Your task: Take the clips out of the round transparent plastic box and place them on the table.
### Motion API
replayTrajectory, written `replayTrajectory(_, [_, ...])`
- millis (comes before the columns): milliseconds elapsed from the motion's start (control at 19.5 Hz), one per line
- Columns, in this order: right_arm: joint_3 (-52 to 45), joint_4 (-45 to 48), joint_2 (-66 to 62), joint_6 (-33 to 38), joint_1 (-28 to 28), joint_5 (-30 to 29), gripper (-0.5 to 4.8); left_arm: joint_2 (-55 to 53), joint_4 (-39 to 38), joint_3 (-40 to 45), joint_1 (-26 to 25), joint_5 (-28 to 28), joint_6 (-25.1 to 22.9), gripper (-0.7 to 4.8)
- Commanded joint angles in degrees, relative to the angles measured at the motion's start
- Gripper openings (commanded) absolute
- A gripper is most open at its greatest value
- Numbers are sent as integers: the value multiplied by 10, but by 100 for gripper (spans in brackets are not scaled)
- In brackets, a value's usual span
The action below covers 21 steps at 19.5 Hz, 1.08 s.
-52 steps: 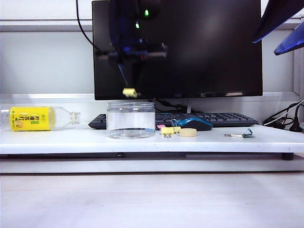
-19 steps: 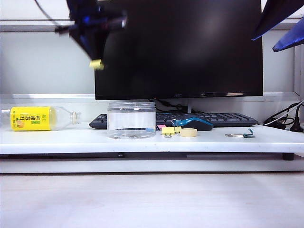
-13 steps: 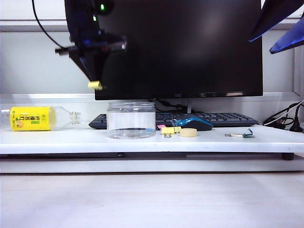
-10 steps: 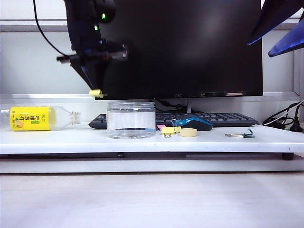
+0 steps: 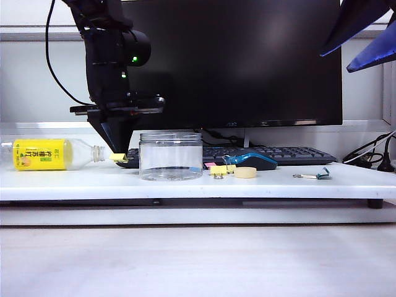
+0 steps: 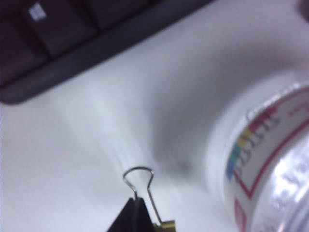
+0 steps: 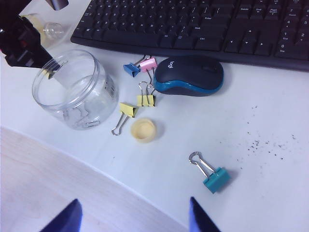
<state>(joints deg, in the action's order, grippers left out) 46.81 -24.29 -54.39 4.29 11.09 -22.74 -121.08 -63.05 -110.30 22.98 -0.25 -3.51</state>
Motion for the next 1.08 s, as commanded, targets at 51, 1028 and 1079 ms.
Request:
replayTrajectory(51, [3,10,0,2,0,-3,284,3,30,8,0,-2,-1,-6])
replayTrajectory(1028, [3,68,-35,2,1,-46,284,50,45,6,-11,-8,7,127])
replayTrajectory(1079, [3,68,-36,2,1,-45,284,60,49,6,-11,-8,7,127])
